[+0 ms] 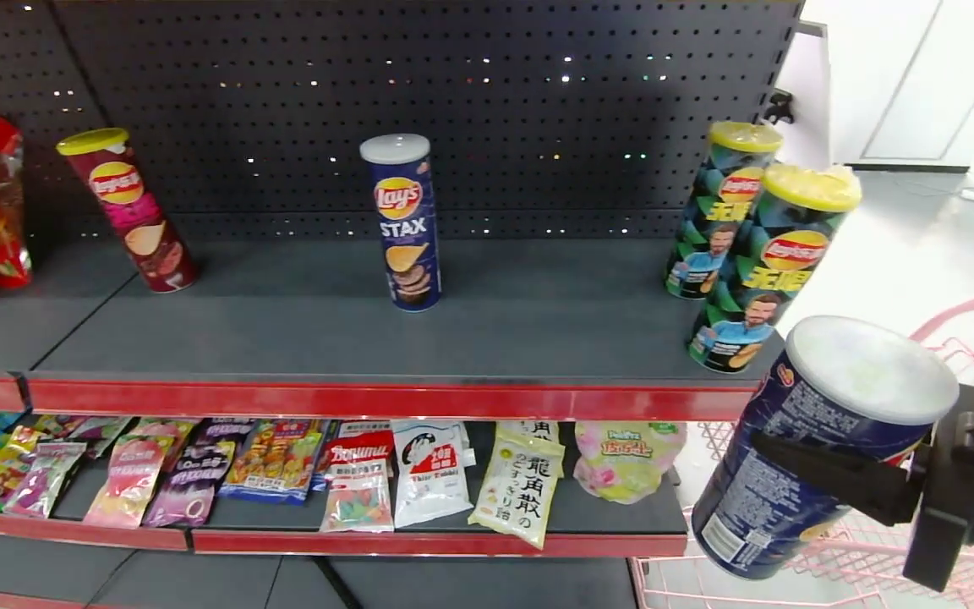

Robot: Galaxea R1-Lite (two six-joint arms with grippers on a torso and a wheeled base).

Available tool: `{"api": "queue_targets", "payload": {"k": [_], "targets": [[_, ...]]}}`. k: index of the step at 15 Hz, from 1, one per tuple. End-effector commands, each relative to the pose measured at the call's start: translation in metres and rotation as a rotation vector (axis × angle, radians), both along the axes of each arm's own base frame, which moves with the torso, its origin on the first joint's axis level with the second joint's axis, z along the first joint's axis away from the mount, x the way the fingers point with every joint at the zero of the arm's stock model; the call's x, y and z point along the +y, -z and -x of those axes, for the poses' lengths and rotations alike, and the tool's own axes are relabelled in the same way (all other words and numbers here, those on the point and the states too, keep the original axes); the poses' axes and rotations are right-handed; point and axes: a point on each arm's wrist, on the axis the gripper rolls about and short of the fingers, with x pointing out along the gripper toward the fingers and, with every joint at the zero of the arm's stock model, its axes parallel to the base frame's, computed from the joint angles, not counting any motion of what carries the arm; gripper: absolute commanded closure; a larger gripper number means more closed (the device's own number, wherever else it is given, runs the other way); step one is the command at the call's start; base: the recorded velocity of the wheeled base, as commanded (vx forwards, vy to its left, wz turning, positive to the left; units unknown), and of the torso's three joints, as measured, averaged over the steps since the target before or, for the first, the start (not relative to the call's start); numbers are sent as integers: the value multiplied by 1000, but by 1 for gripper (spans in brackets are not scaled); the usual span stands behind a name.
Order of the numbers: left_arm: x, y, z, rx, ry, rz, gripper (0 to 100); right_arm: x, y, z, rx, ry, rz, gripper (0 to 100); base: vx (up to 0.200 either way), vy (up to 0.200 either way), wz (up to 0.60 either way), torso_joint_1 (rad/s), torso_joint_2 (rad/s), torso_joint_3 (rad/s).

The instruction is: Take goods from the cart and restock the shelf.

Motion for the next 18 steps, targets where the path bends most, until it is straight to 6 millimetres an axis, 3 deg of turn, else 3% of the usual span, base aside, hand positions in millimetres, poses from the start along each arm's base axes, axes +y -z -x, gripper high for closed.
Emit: {"api": "queue_targets", "payload": {"k": [1,3,15,18], "targets": [[0,0,0,2,0,1,0,0,-1,0,-2,-1,-1,100,0,0,0,0,0,0],[0,0,0,2,0,1,0,0,-2,0,-7,0,-8,100,0,0,0,0,0,0],[0,0,0,2,0,1,0,-2,-7,4,-13,-41,-43,100,0,200,0,2,2,2],[0,0,0,2,0,1,0,-5,-12,9,-39,-44,-60,100,0,0,0,0,0,0]]}}
